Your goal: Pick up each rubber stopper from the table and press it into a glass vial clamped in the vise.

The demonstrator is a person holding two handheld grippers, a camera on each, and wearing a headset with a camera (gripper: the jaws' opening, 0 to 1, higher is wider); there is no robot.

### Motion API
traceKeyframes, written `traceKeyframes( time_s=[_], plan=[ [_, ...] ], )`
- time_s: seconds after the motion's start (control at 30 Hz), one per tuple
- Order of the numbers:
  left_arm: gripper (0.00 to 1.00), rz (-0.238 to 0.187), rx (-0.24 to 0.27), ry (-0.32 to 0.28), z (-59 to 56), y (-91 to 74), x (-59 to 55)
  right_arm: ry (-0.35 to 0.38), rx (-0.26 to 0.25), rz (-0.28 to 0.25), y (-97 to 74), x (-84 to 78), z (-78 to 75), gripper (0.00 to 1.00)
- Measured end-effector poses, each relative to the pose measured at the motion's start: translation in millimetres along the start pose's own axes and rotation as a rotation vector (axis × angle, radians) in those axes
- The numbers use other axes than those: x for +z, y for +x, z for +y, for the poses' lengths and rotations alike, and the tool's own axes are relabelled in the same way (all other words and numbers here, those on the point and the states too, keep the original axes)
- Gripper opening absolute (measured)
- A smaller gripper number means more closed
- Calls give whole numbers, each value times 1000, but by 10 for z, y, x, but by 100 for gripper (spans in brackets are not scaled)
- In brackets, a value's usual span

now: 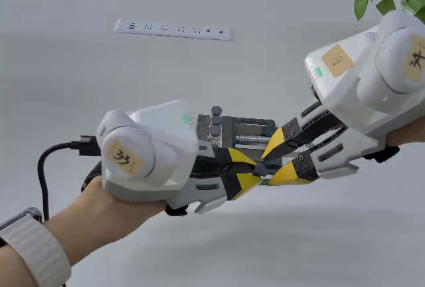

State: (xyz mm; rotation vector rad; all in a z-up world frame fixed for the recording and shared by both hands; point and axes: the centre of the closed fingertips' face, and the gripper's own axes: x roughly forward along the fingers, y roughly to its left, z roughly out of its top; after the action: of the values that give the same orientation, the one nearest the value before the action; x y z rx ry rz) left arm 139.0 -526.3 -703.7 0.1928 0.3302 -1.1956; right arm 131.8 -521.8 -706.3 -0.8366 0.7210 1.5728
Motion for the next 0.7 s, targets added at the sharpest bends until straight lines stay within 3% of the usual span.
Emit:
traceKeyframes(
  time_s=[0.3,0.7],
  plan=[
    [4,-45,-13,35,-35,0,81,20,4,-22,-30,62,25,8],
    [4,-41,-35,49,-60,7,100,-27,11,-13,-39,70,51,8]
  ],
)
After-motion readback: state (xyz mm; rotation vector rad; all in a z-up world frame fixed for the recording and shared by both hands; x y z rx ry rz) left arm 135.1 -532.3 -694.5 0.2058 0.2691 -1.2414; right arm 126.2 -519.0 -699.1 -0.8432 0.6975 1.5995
